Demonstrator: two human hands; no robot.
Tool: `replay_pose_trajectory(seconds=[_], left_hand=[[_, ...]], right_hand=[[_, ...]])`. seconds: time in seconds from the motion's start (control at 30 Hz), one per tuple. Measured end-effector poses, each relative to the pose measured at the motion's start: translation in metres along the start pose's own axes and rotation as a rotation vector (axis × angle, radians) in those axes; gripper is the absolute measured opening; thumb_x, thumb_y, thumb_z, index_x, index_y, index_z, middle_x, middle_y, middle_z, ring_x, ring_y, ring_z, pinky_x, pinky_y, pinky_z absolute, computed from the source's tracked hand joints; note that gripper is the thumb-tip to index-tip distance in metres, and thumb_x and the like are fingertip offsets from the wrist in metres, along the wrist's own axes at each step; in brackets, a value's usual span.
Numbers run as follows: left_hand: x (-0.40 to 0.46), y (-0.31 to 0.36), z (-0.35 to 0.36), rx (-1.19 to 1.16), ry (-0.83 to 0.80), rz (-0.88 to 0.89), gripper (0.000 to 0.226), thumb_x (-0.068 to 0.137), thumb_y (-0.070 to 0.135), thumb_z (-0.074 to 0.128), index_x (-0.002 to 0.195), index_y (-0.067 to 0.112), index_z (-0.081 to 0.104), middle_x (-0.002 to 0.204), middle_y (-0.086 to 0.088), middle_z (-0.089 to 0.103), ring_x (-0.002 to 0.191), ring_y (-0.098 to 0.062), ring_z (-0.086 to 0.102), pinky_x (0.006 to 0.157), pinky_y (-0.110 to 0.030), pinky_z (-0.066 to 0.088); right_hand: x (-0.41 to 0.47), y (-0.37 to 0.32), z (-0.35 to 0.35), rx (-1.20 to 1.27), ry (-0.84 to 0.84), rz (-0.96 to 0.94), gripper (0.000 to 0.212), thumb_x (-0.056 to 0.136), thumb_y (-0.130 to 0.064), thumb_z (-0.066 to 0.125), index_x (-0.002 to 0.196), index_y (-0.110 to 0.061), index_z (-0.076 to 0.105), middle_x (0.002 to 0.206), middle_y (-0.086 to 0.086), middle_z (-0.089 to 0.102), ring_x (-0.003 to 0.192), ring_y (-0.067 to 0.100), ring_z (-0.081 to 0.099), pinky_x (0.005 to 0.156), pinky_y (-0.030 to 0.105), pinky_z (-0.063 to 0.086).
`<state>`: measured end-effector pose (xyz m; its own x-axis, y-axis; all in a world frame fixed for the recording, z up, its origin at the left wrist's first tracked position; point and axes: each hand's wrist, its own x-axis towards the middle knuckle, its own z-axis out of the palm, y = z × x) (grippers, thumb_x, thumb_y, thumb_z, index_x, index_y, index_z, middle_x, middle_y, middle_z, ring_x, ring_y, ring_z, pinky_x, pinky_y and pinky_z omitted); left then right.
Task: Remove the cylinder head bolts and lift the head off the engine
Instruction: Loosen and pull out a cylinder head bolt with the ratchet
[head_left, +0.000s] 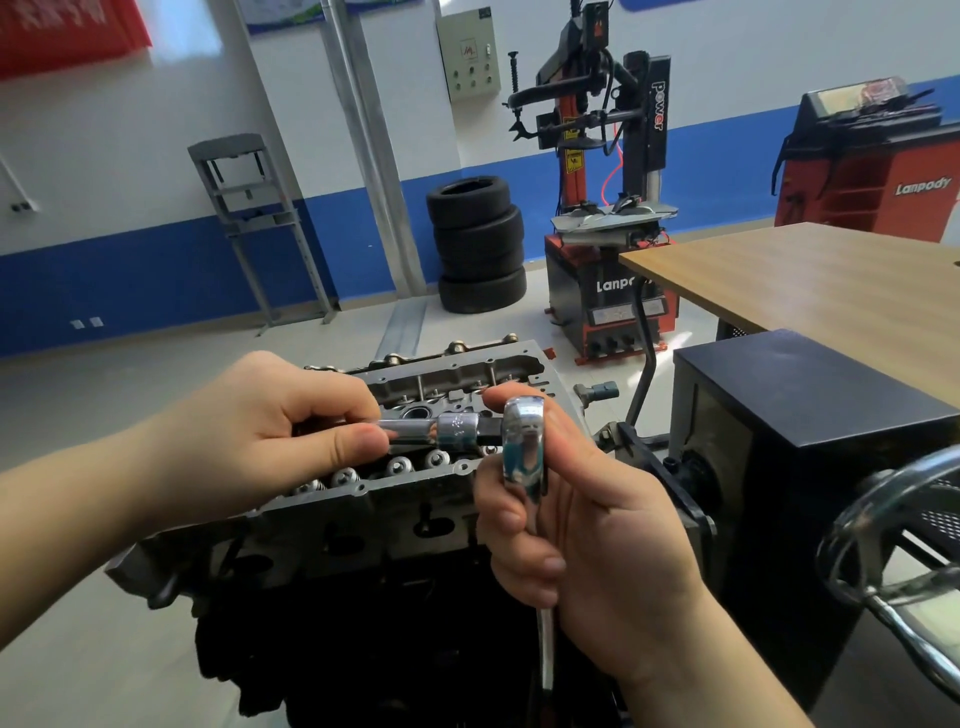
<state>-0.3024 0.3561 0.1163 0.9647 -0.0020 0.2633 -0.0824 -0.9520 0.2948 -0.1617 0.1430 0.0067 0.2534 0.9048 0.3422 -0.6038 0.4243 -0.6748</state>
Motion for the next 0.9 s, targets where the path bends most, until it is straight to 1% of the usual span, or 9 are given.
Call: replay_pose_trajectory(seconds=[0.07,0.13,0.23,0.37,0.5,0.57,0.63,0.77,0.9], left_hand=[[-0.001,0.001,0.000,0.007,-0.017,0.029,0.032,0.097,0.060,0.055,0.123,0.049,0.071,0.086,0.014,0.077,0.070,-0.017,0.072,0.060,-0.030,0.055],[-0.001,0.001,0.001,0.040,-0.011,0.060,0.035,0.099,0.058,0.055,0.129,0.047,0.069,0.095,0.013,0.078,0.079,-0.017,0.074,0.065,-0.038,0.057],[-0.001,0.000,0.002,0.106,0.026,0.095,0.032,0.100,0.058,0.054,0.123,0.043,0.070,0.089,0.010,0.076,0.077,-0.016,0.073,0.062,-0.041,0.057],[-0.004,0.000,0.005,0.181,0.109,0.133,0.033,0.099,0.056,0.058,0.128,0.043,0.068,0.091,0.015,0.076,0.079,-0.010,0.073,0.065,-0.042,0.060],[-0.005,0.002,0.006,0.317,0.179,0.206,0.031,0.099,0.050,0.061,0.121,0.037,0.078,0.091,0.023,0.073,0.075,-0.007,0.071,0.057,-0.040,0.058],[-0.005,0.004,0.007,0.439,0.221,0.264,0.034,0.100,0.046,0.062,0.122,0.027,0.081,0.089,0.018,0.074,0.068,-0.014,0.070,0.050,-0.039,0.054],[-0.005,0.006,0.007,0.517,0.242,0.304,0.035,0.102,0.044,0.062,0.124,0.024,0.081,0.087,0.010,0.076,0.064,-0.023,0.070,0.046,-0.040,0.052],[-0.003,0.007,0.003,0.545,0.223,0.339,0.035,0.103,0.043,0.061,0.126,0.024,0.079,0.087,0.009,0.075,0.061,-0.024,0.068,0.045,-0.040,0.050],[-0.003,0.009,0.004,0.502,0.217,0.304,0.033,0.103,0.045,0.058,0.123,0.028,0.080,0.087,0.015,0.073,0.063,-0.019,0.067,0.047,-0.038,0.051]], right_hand=[[0.000,0.001,-0.001,0.024,0.008,0.004,0.031,0.104,-0.040,0.045,0.129,-0.032,0.061,0.075,0.005,0.049,0.048,0.011,0.031,0.043,0.023,0.023],[0.001,0.002,0.000,0.045,0.027,0.014,0.031,0.104,-0.039,0.045,0.129,-0.031,0.061,0.075,0.005,0.049,0.047,0.010,0.032,0.042,0.023,0.023],[0.002,0.003,0.001,0.085,0.061,0.034,0.031,0.103,-0.040,0.046,0.129,-0.031,0.061,0.073,0.005,0.049,0.045,0.010,0.032,0.042,0.022,0.022],[0.005,0.005,0.001,0.156,0.081,0.056,0.035,0.097,-0.042,0.055,0.130,-0.033,0.060,0.073,0.005,0.048,0.045,0.010,0.033,0.042,0.022,0.021],[0.005,0.007,0.001,0.231,0.055,0.079,0.032,0.097,-0.041,0.057,0.128,-0.034,0.063,0.075,0.005,0.047,0.045,0.011,0.034,0.042,0.021,0.023],[0.005,0.012,0.002,0.263,0.030,0.080,0.030,0.101,-0.041,0.054,0.129,-0.034,0.062,0.076,0.005,0.047,0.045,0.010,0.036,0.042,0.021,0.024],[0.005,0.018,0.004,0.292,0.010,0.056,0.030,0.104,-0.042,0.049,0.132,-0.034,0.060,0.077,0.005,0.047,0.046,0.010,0.037,0.042,0.021,0.024],[0.005,0.020,0.007,0.298,-0.014,0.033,0.033,0.106,-0.043,0.047,0.136,-0.035,0.056,0.078,0.005,0.048,0.047,0.009,0.037,0.042,0.022,0.024],[0.002,0.016,0.009,0.252,-0.029,0.035,0.034,0.105,-0.042,0.044,0.136,-0.034,0.055,0.077,0.005,0.047,0.046,0.009,0.036,0.042,0.022,0.024]])
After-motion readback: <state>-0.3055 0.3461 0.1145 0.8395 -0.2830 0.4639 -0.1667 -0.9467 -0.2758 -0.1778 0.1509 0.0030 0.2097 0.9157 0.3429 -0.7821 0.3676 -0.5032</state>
